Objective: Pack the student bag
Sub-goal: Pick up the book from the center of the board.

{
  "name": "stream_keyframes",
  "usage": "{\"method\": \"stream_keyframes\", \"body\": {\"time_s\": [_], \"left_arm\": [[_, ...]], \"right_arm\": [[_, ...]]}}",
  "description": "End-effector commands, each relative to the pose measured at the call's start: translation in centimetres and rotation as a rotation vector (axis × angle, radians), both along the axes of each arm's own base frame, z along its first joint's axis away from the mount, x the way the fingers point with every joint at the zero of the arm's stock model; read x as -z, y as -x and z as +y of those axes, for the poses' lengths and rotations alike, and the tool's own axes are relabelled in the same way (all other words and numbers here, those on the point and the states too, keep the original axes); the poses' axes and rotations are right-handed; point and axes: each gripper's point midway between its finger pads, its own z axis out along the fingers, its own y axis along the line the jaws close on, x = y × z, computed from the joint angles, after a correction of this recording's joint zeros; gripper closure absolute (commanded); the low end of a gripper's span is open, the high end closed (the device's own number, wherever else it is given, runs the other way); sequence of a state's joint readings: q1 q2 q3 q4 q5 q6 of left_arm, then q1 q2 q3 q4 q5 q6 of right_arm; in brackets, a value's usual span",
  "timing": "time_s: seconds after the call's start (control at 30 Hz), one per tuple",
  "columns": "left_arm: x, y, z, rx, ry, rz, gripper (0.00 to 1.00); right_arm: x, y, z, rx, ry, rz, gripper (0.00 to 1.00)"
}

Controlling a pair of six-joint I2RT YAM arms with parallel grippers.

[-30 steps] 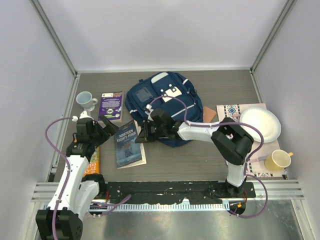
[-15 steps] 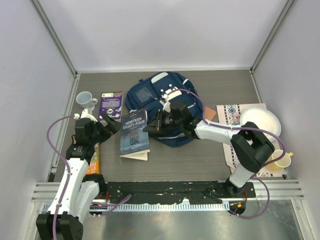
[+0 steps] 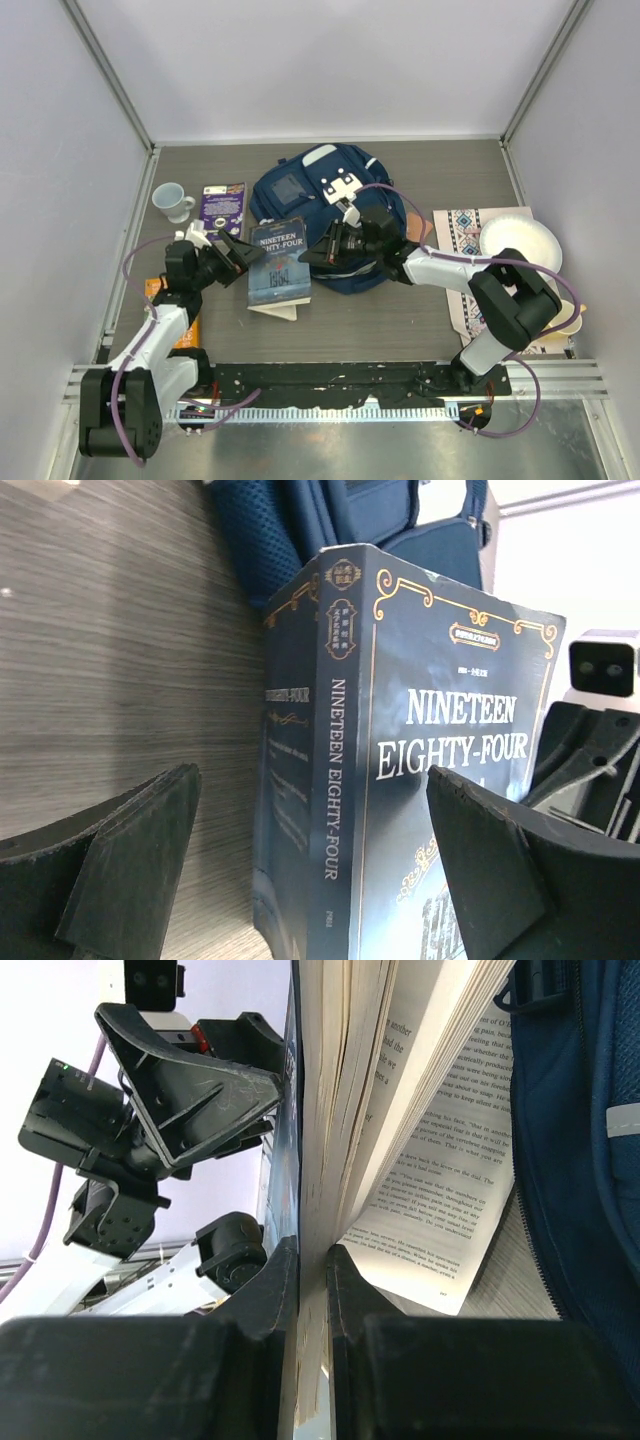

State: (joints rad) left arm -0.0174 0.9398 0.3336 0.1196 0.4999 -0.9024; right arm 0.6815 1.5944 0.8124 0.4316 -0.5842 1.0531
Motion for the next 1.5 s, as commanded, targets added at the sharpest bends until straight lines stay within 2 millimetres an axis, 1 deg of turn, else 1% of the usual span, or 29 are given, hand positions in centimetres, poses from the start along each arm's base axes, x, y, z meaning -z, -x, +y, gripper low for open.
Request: {"method": "stream_keyframes", "body": {"time_s": [0.0, 0.03, 0.1, 0.13, 0.23, 0.3, 0.37, 0.4, 0.43, 0.53, 0.57, 0.6, 0.63, 0.77, 0.8, 0.87, 0.97, 1.07, 1.1, 1.17, 1.2, 1.23, 1.27, 1.3, 1.33, 1.37, 1.4, 1.43, 1.47], "left_arm": [[-4.0, -1.2, -2.4, 0.102, 0.095, -0.181, 0.0], [-3.5, -1.3, -2.9, 0.119, 0.1, -0.167, 0.0], [-3.8, -1.2, -4.2, 0.159, 0.109, -0.183, 0.0], [-3.4, -1.2, -4.7, 0.17, 0.111, -0.17, 0.0], [-3.3, -1.4, -5.3, 0.167, 0.115, -0.166, 0.04], [-3.0, -1.5, -5.2, 0.153, 0.112, -0.158, 0.08], [-3.3, -1.3, -4.8, 0.137, 0.094, -0.168, 0.1], [-2.6, -1.2, -4.4, 0.119, 0.063, -0.142, 0.11], [-2.6, -1.0, -4.2, 0.112, 0.048, -0.142, 0.11], [-3.1, -0.6, -3.3, 0.078, 0.0, -0.152, 0.13], [-2.7, -0.3, -3.0, 0.072, -0.015, -0.126, 0.14], [-3.2, -0.2, -2.8, 0.065, -0.035, -0.15, 0.16], [-3.2, -0.1, -2.6, 0.058, -0.043, -0.148, 0.16], [-2.8, 0.3, -2.5, 0.065, -0.056, -0.132, 0.22], [-2.7, 0.3, -2.5, 0.067, -0.057, -0.127, 0.26], [-1.9, 0.4, -2.5, 0.067, -0.062, -0.096, 0.31], [-1.4, 0.5, -2.4, 0.069, -0.07, -0.076, 0.42], [-1.1, 0.5, -2.1, 0.058, -0.093, -0.068, 0.6], [-1.2, 0.5, -2.0, 0.056, -0.102, -0.066, 0.69], [-1.1, 0.6, -1.7, 0.049, -0.122, -0.049, 0.78], [-1.3, 0.3, -1.3, 0.034, -0.146, -0.065, 0.88], [-1.4, 0.4, -1.1, 0.027, -0.161, -0.048, 0.92], [-0.9, 0.8, -0.6, 0.012, -0.181, -0.014, 0.94], [-1.6, 0.7, 0.2, -0.026, -0.207, -0.04, 0.95], [-2.4, 0.5, 0.6, -0.051, -0.222, -0.057, 0.96], [-2.5, 1.0, 1.1, -0.065, -0.241, -0.043, 0.96], [-3.9, 1.2, 1.5, -0.087, -0.248, -0.08, 0.96], [-5.5, 0.9, 2.1, -0.121, -0.264, -0.116, 0.97], [-6.1, 1.2, 2.3, -0.129, -0.272, -0.121, 0.98]], "right_arm": [[-5.9, -0.3, 0.2, -0.017, -0.167, -0.134, 0.99], [-5.6, -0.3, 0.1, -0.018, -0.163, -0.13, 0.99], [-4.8, -0.4, 0.1, -0.016, -0.151, -0.118, 0.99], [-4.3, -0.4, 0.1, -0.016, -0.144, -0.109, 0.99], [-2.7, -0.7, 0.3, -0.014, -0.12, -0.08, 0.99], [-1.4, -1.0, 0.4, -0.009, -0.1, -0.057, 0.99], [-0.4, -1.2, 0.6, -0.004, -0.084, -0.041, 0.99], [0.0, -1.2, 0.7, -0.009, -0.079, -0.034, 0.99], [1.1, -1.4, 0.9, -0.014, -0.059, -0.019, 0.99], [2.3, -1.5, 1.8, -0.036, -0.034, -0.023, 0.99], [3.1, -1.7, 2.0, -0.027, 0.004, -0.029, 0.99], [3.9, -0.8, 2.7, -0.052, 0.044, -0.024, 0.99], [3.4, -0.8, 3.5, -0.073, 0.049, -0.069, 0.99], [4.1, 0.3, 5.8, -0.108, 0.052, -0.049, 0.99], [3.9, 0.2, 6.1, -0.106, 0.028, -0.052, 0.99], [4.4, 0.3, 6.2, -0.095, 0.013, -0.017, 0.99], [4.8, 0.4, 6.1, -0.094, 0.012, -0.014, 0.99], [5.2, 0.7, 5.9, -0.1, 0.015, -0.011, 0.99], [5.1, 0.8, 5.9, -0.1, 0.014, -0.01, 0.98], [5.2, 1.0, 5.8, -0.109, 0.013, -0.008, 0.9], [4.9, 1.0, 5.8, -0.108, 0.007, -0.011, 0.85], [4.6, 1.0, 5.8, -0.106, 0.003, -0.013, 0.76], [4.6, 0.9, 5.5, -0.1, 0.011, -0.013, 0.61], [4.7, 0.7, 5.1, -0.088, 0.029, -0.006, 0.56], [4.1, 0.7, 4.5, -0.076, 0.04, -0.038, 0.52], [4.1, 0.2, 4.1, -0.044, 0.066, -0.059, 0.43], [4.6, 0.2, 3.3, -0.026, 0.118, -0.05, 0.25], [4.3, 0.1, 2.8, -0.013, 0.142, -0.074, 0.23], [3.0, -0.2, 2.3, 0.008, 0.15, -0.126, 0.2]]}}
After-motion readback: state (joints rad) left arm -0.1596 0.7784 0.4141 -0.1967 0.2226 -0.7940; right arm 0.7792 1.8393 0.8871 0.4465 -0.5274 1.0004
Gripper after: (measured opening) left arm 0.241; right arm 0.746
